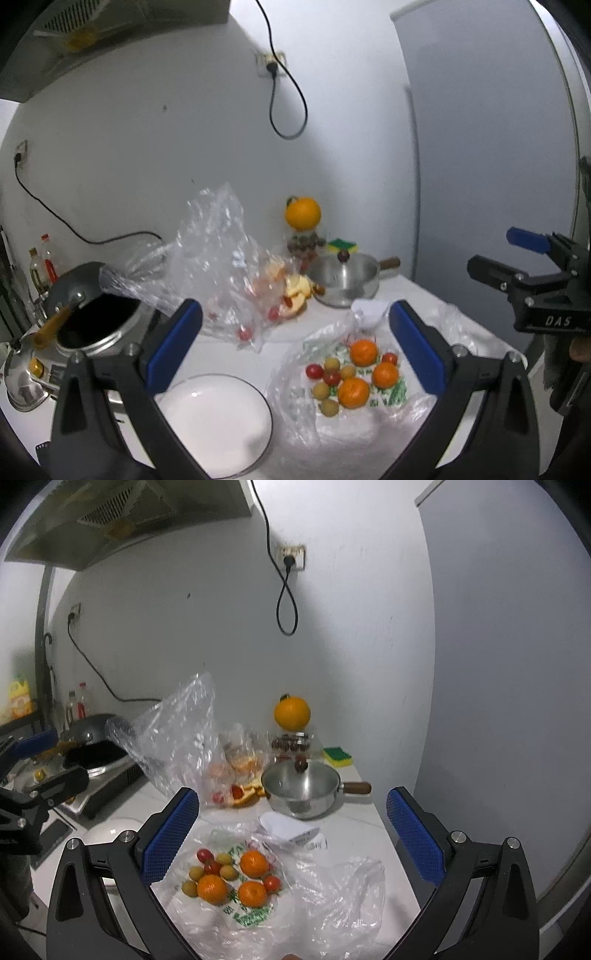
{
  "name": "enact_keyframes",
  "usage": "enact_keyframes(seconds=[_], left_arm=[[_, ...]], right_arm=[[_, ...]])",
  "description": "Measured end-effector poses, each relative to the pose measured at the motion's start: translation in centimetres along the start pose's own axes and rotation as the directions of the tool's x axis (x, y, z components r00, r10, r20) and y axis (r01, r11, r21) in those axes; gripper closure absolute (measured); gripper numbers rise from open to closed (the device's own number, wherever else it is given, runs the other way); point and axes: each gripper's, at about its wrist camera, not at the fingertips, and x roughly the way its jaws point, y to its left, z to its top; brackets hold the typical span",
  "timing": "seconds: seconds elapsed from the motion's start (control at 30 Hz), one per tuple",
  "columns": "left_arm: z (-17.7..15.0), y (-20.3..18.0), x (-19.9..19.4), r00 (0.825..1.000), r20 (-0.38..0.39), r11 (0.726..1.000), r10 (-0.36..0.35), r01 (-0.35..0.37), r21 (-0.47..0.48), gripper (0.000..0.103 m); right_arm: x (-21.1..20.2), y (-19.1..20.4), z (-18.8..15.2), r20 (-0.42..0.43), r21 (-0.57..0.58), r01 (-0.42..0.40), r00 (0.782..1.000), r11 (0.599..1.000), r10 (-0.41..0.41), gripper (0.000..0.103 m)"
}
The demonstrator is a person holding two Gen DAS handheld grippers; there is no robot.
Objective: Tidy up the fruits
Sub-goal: 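Move both grippers down toward the fruit on the plastic bag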
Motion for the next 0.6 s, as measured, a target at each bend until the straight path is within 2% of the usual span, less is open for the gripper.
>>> enact_keyframes(seconds=[0.6], left_arm=[[-3.6, -2.5, 5.5, 0.986, -0.164, 0.998, -0.029, 0.036, 0.042, 0.002]], right_arm=[[4.5, -1.3, -4.0, -0.125, 0.022, -0.047, 0.991, 0.999, 0.05, 0.0]])
